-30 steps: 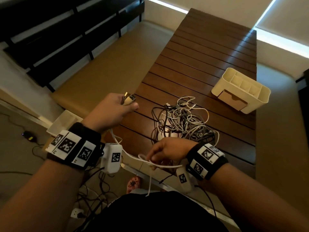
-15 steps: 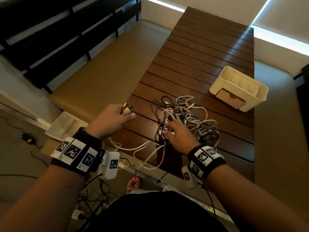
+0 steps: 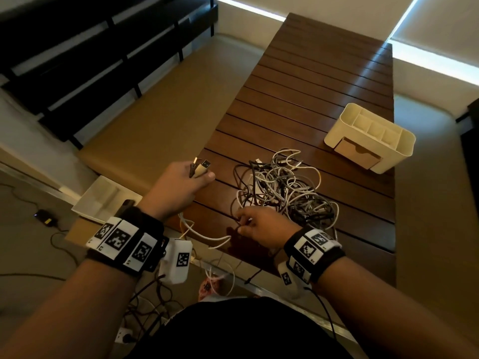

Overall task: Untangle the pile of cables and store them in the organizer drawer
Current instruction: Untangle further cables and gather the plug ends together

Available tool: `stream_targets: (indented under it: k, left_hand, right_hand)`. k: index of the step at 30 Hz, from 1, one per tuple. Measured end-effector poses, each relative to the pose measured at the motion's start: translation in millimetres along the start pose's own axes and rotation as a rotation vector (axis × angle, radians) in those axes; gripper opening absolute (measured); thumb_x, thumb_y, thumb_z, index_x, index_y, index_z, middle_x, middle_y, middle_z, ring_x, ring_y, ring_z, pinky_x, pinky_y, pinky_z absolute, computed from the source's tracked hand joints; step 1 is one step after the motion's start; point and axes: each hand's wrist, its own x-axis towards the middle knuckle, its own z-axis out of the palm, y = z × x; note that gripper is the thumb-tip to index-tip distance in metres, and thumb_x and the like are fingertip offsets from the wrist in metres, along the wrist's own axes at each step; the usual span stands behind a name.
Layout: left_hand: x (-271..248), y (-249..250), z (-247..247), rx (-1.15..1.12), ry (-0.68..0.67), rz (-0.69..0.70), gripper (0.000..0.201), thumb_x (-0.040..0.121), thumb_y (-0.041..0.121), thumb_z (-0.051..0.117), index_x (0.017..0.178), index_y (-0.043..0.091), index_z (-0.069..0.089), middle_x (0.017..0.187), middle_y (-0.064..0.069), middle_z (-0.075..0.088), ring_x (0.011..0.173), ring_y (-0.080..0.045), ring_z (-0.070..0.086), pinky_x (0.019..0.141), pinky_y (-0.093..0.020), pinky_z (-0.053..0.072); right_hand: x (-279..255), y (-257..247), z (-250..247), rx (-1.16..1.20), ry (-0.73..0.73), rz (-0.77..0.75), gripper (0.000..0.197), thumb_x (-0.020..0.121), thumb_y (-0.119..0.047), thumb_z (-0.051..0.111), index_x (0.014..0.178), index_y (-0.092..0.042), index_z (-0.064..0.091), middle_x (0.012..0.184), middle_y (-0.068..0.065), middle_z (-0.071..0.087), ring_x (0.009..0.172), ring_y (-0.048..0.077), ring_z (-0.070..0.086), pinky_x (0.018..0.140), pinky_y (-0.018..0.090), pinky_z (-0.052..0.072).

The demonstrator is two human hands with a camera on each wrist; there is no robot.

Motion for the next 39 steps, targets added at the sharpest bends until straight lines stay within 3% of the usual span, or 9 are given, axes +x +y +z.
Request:
stream_targets:
  k: [6, 9, 13, 17, 21, 25, 29, 34, 39]
  left_hand:
    - [-1.7, 9.0, 7.7, -0.242, -0.016, -0.08, 0.018, 0.101, 0.02, 0.053, 0.105, 0.008, 0.065, 0.051, 0.015, 0.046, 0.05, -0.004, 0.04, 0.056, -0.025, 0.033]
    - [-2.9, 9.7, 9.8, -0.315, -0.037, -0.141, 0.033, 0.104, 0.023, 0.046, 0.123, -0.003, 0.057, 0.055, 0.014, 0.044, 0.054, -0.006, 0.037, 0.056, -0.024, 0.031]
    - [-4.2, 9.1, 13.2, -0.284, -0.03, -0.153, 0.04, 0.107, 0.03, 0.041, 0.127, -0.003, 0.053, 0.07, 0.004, 0.043, 0.058, -0.008, 0.041, 0.057, -0.023, 0.036]
    - [-5.1, 12.6, 15.3, -0.299, -0.03, -0.146, 0.037, 0.106, 0.026, 0.041, 0.123, -0.005, 0.054, 0.066, 0.005, 0.044, 0.044, 0.002, 0.045, 0.046, -0.015, 0.041]
    - [-3.3, 9.9, 11.7, -0.27, -0.013, -0.128, 0.029, 0.106, 0.027, 0.042, 0.113, 0.008, 0.062, 0.064, 0.006, 0.044, 0.051, -0.003, 0.043, 0.055, -0.021, 0.039]
    - [0.3, 9.1, 11.2, -0.304, 0.007, -0.113, 0.024, 0.106, 0.023, 0.042, 0.101, 0.01, 0.062, 0.06, 0.012, 0.048, 0.057, -0.011, 0.037, 0.057, -0.027, 0.034]
    - [5.3, 12.7, 12.3, -0.311, 0.024, -0.112, 0.023, 0.106, 0.025, 0.041, 0.099, 0.012, 0.058, 0.059, 0.01, 0.05, 0.056, -0.009, 0.038, 0.056, -0.025, 0.036]
    - [15.3, 12.8, 14.4, -0.31, 0.021, -0.128, 0.022, 0.107, 0.027, 0.041, 0.101, 0.014, 0.058, 0.067, 0.001, 0.044, 0.057, -0.009, 0.043, 0.056, -0.023, 0.04]
    - [22.0, 9.9, 15.6, -0.36, 0.002, -0.14, 0.021, 0.107, 0.026, 0.041, 0.104, 0.013, 0.057, 0.071, 0.002, 0.045, 0.058, -0.007, 0.046, 0.054, -0.017, 0.044]
  right_hand:
    - [0.3, -8.9, 5.1, -0.088, -0.329, -0.033, 0.042, 0.1, -0.021, 0.055, 0.141, -0.032, 0.054, 0.126, -0.008, 0.067, 0.114, 0.007, 0.057, 0.096, 0.024, 0.041]
    - [2.4, -5.4, -3.7, 0.147, -0.102, -0.021, 0.035, 0.1, -0.022, 0.056, 0.134, -0.032, 0.058, 0.111, -0.01, 0.071, 0.105, 0.015, 0.067, 0.096, 0.036, 0.054]
    - [7.9, -2.6, -24.1, 0.331, 0.255, -0.037, 0.045, 0.099, -0.022, 0.058, 0.142, -0.034, 0.05, 0.128, -0.012, 0.06, 0.113, 0.025, 0.064, 0.096, 0.043, 0.055]
    - [18.4, 7.8, -36.3, 0.07, 0.327, 0.08, 0.051, 0.099, -0.029, 0.057, 0.149, -0.023, 0.043, 0.15, 0.0, 0.044, 0.133, 0.021, 0.049, 0.11, 0.04, 0.042]
    - [23.4, 8.7, -47.7, -0.108, 0.362, 0.267, 0.037, 0.1, -0.033, 0.051, 0.133, -0.017, 0.056, 0.122, 0.008, 0.065, 0.107, 0.026, 0.062, 0.093, 0.04, 0.052]
    - [32.8, 0.9, -57.3, 0.03, 0.52, 0.072, 0.017, 0.099, -0.028, 0.057, 0.109, -0.02, 0.068, 0.098, -0.004, 0.068, 0.079, 0.004, 0.061, 0.065, 0.013, 0.046]
    - [49.9, -12.4, -58.5, 0.098, 0.459, -0.132, 0.019, 0.097, -0.017, 0.061, 0.114, -0.019, 0.071, 0.103, -0.008, 0.068, 0.086, -0.003, 0.059, 0.067, -0.001, 0.04]
    - [78.6, -6.5, -59.1, -0.043, 0.326, -0.046, 0.025, 0.1, -0.011, 0.051, 0.116, -0.013, 0.07, 0.113, -0.003, 0.064, 0.099, 0.01, 0.059, 0.083, 0.021, 0.046]
    - [105.6, 26.5, -70.2, -0.163, 0.456, 0.206, 0.023, 0.098, -0.025, 0.051, 0.107, -0.011, 0.067, 0.108, 0.013, 0.064, 0.097, 0.032, 0.063, 0.087, 0.043, 0.054]
